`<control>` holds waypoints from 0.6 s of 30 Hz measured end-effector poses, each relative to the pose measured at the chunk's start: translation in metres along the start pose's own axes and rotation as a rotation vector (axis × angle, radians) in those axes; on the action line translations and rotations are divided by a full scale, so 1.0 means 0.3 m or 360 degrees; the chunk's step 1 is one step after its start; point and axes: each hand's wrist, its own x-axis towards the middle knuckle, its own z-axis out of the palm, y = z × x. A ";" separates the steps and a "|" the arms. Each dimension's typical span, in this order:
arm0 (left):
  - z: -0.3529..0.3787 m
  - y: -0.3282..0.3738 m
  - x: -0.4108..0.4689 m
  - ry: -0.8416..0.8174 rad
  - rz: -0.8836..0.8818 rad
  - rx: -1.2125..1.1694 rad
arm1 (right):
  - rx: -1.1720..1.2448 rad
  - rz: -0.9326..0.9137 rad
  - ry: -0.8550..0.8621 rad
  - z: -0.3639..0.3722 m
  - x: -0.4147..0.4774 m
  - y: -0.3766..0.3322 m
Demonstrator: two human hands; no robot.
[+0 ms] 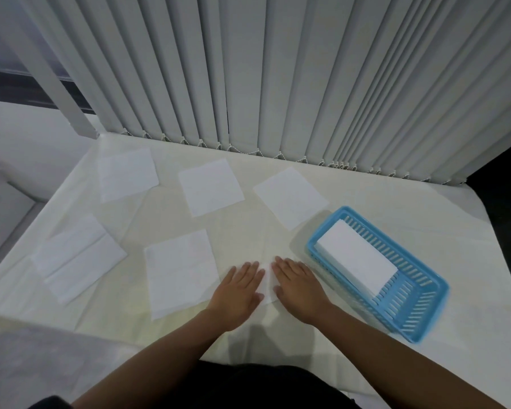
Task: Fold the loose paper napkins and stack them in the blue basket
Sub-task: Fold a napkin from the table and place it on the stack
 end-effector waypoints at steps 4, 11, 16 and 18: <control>0.036 -0.010 -0.006 -0.0087 -0.0044 0.0201 | -0.0119 0.0076 -0.0052 0.028 0.001 0.018; 0.037 0.018 -0.014 -0.0041 -0.0260 0.0159 | -0.0094 0.0197 -0.0046 0.051 -0.013 0.039; -0.069 0.042 0.054 0.0169 -0.0389 0.0051 | -0.0017 0.0394 -0.0037 0.071 -0.061 0.046; -0.111 0.041 0.091 0.0169 -0.0413 -0.0032 | 0.0006 0.0442 -0.0004 0.073 -0.095 0.056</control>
